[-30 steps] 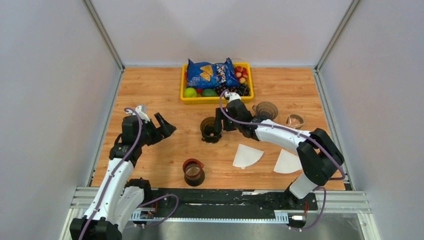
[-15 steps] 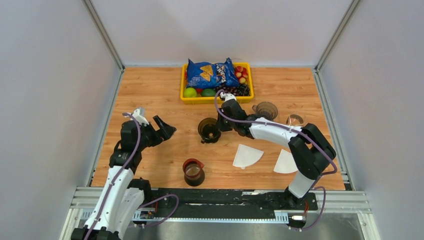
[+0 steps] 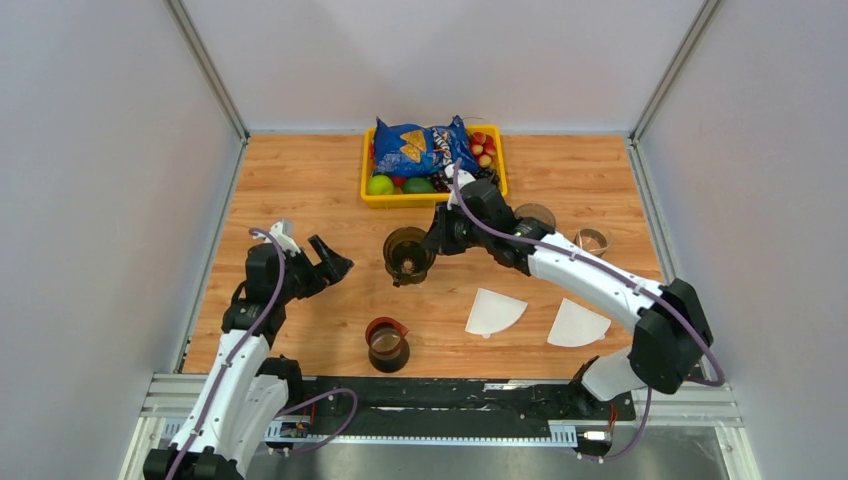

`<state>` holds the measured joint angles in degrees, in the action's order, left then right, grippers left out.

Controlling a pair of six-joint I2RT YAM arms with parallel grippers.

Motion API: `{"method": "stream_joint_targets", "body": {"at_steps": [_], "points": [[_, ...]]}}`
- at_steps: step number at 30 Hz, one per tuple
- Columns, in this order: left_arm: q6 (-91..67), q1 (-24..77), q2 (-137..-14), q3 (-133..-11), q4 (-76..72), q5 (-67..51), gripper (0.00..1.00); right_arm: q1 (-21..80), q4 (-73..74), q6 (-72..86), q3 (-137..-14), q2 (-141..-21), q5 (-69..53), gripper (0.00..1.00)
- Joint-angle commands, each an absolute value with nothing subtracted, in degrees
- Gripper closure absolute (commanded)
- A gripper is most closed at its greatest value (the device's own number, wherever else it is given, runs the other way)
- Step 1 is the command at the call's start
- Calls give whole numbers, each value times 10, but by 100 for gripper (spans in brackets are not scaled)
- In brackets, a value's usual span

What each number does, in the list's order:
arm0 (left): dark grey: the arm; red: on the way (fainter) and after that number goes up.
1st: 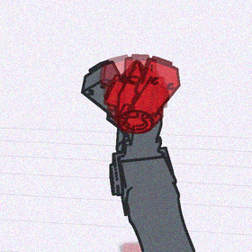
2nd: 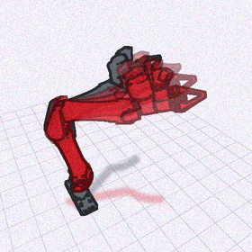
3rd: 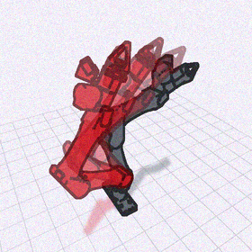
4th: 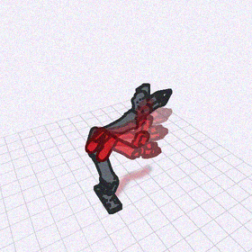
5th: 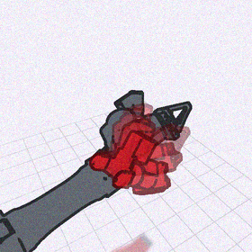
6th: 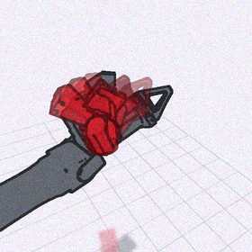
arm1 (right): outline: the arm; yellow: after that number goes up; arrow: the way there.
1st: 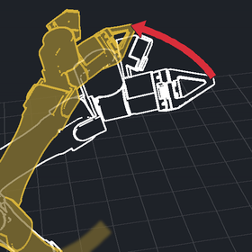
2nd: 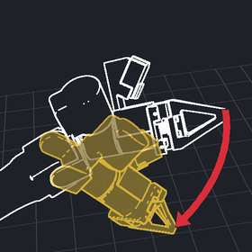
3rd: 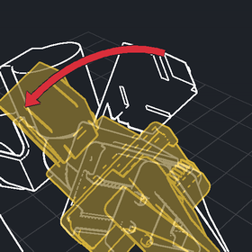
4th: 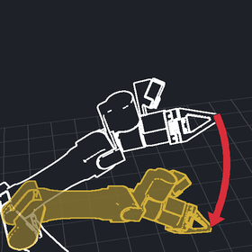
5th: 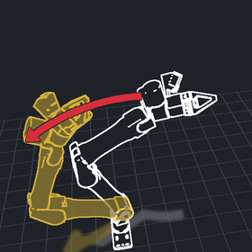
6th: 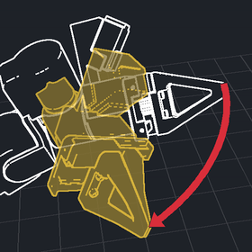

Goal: Place the coffee filter in the dripper

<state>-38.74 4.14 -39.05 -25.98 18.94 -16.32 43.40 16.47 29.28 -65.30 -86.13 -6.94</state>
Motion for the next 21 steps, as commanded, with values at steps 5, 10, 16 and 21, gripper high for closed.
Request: {"method": "stream_joint_targets", "body": {"at_steps": [5, 10, 16, 21], "points": [[-394, 41, -391, -258, 178, -154, 0, 472, 258, 321, -726, -792, -237, 100], [-394, 40, -396, -256, 177, -149, 0, 523, 316, 312, -771, -805, -234, 100], [-393, 41, -402, -258, 177, -153, 0, 566, 331, 282, -786, -830, -224, 100], [-394, 41, -406, -257, 175, -150, 0, 585, 333, 257, -791, -842, -214, 100]]}}
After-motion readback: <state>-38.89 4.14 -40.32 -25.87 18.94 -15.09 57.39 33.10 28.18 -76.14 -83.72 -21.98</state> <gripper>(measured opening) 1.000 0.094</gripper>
